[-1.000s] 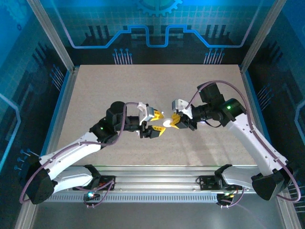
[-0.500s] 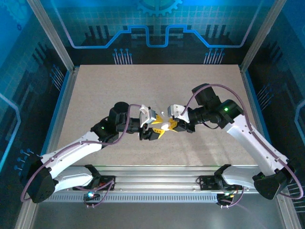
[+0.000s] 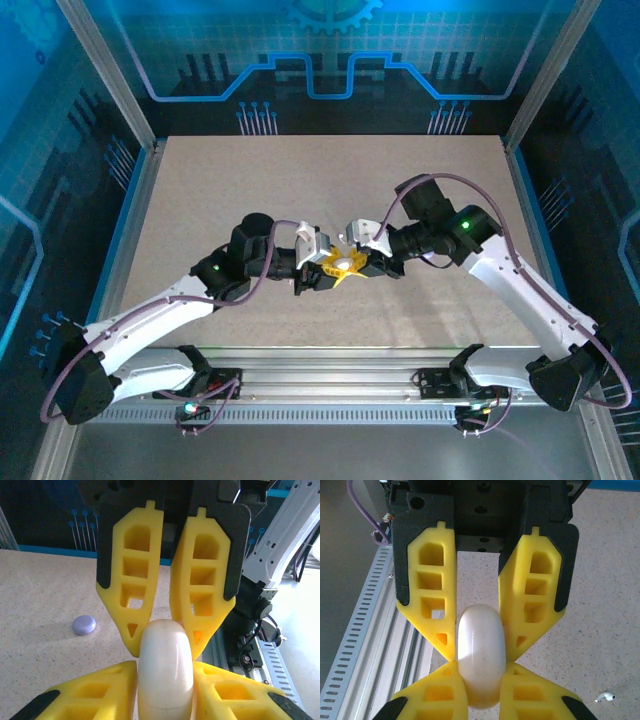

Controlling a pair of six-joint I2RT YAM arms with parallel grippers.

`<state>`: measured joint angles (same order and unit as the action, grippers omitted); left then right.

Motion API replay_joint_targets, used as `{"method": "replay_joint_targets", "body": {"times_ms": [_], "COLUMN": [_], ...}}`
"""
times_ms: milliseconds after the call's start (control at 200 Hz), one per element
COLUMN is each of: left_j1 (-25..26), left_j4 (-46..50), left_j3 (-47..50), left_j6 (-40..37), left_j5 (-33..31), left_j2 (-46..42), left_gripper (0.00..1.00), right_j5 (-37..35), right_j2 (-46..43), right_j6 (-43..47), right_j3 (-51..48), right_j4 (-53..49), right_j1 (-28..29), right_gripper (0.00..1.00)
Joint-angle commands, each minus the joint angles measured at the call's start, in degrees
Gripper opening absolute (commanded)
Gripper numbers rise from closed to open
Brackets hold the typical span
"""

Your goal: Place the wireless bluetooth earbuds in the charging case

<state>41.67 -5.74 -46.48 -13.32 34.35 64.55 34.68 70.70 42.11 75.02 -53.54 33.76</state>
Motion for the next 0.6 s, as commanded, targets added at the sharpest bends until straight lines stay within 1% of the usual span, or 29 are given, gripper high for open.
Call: {"method": "replay_joint_targets", "body": {"times_ms": [0,30,55,90,115,280,395,595], "left_j1": [0.6,0.5,0.6,0.6,0.7,0.6,0.7,0.7], "left_j4": [1.7,1.8,1.9,1.9,1.8,2.4,2.5,2.6], "left_j3": [-1.7,-1.6,-1.6,-1.4,-1.3,-0.8,-0.7,-0.2], "left_j6": [-1.6,-1.6,-1.6,-1.7,-1.8,-2.3,-2.3,-2.2], "left_j5": [0.6,0.6,0.5,0.3,0.1,-0.6,-0.8,-0.9], "left_j2": [0.0,0.0,0.0,0.0,-0.1,-0.2,-0.5,-0.5], "left_gripper": [0.33,0.35,0.39,0.49,0.51,0.51,0.48,0.47], "right_j5": [1.4,1.4,1.5,1.6,1.5,1.5,1.8,2.1], "right_j2": [0.1,0.0,-0.2,-0.3,-0.4,-0.6,-0.6,-0.6], "right_j6": [0.3,0.3,0.3,0.3,0.3,0.4,0.5,0.4], "right_j3": [1.7,1.6,1.6,1.6,1.6,1.7,1.6,1.7], "right_j4": [-0.5,-0.3,-0.2,-0.1,-0.1,-0.3,-0.3,-0.1], "right_j1": [0.8,0.9,0.9,0.9,0.8,0.9,0.9,0.8], "right_gripper": [0.07,0.07,0.07,0.07,0.07,0.07,0.07,0.07]}}
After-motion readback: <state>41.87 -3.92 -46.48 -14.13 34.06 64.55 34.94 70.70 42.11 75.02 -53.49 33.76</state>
